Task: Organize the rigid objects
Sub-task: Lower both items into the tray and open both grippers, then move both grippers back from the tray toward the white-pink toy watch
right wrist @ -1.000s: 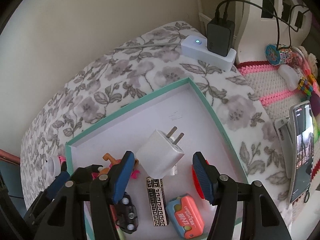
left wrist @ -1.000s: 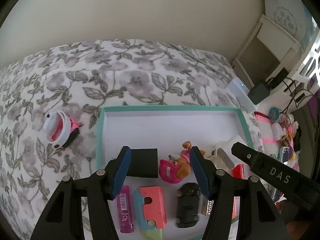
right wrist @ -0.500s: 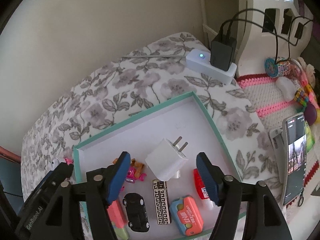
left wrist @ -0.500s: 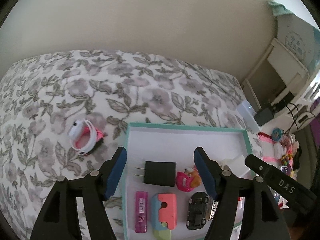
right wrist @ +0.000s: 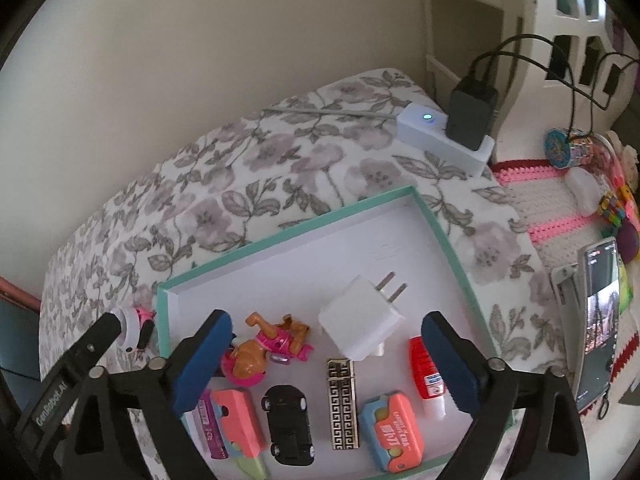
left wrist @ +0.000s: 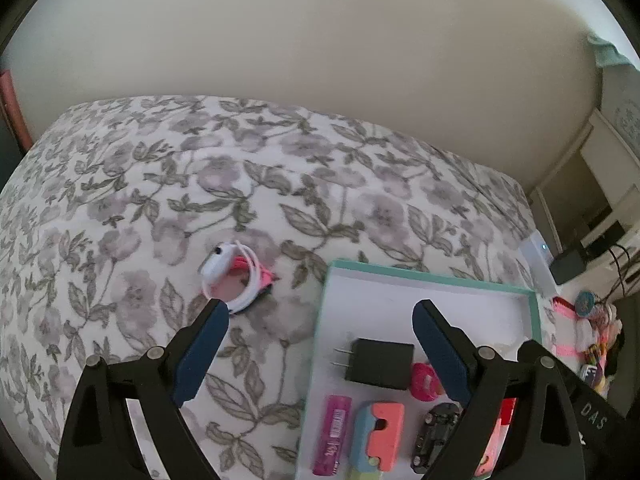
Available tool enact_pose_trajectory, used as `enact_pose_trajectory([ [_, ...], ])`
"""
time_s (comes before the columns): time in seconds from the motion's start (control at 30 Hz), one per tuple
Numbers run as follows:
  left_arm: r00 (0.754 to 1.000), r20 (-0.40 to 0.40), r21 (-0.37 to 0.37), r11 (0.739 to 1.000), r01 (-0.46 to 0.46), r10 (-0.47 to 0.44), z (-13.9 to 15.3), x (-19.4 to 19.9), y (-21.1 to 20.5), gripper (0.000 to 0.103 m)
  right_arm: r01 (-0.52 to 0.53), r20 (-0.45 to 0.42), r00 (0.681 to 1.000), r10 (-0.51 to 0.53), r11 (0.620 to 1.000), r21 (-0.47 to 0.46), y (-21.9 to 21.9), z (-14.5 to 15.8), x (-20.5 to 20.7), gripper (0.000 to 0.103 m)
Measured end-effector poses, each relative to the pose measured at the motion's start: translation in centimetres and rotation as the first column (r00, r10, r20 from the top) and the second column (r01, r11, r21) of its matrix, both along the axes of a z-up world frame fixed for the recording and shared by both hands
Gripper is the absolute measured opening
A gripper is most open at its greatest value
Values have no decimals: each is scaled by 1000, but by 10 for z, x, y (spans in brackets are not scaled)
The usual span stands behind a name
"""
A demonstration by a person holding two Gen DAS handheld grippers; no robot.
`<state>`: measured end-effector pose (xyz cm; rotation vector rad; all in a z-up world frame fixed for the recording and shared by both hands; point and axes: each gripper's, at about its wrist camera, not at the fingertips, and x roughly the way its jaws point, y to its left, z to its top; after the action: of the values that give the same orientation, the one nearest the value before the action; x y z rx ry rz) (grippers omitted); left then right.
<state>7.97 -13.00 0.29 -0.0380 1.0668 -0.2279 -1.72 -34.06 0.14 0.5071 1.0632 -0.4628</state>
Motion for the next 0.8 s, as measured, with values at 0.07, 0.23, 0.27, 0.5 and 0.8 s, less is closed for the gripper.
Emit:
enact_pose_trajectory([
  [0.07, 1000, 11, 4, 1000, -19, 19, 1, 2, 6, 94, -16, -3, 1000, 16, 1000, -7, 5, 0, 3, 100],
  [0.23, 998, 13, 8, 998, -64, 64, 1, 8, 20, 94, -38, -1, 999, 38, 999, -36, 15, 2, 7, 103],
  [0.27, 997, 10, 5, 997, -77, 77, 1, 10, 25, 94, -42, 1, 999, 42, 998, -38, 17, 3, 8, 103],
  [0.5, 987, -3, -5, 987, -161, 161, 0, 20, 58, 94, -91, -6, 996, 91, 994, -57, 37, 3, 18, 103],
  [0.8, 971, 29, 19, 972, -236, 236, 8, 30, 98, 94, -171, 5, 985, 171, 984, -55, 72, 4, 35, 103],
])
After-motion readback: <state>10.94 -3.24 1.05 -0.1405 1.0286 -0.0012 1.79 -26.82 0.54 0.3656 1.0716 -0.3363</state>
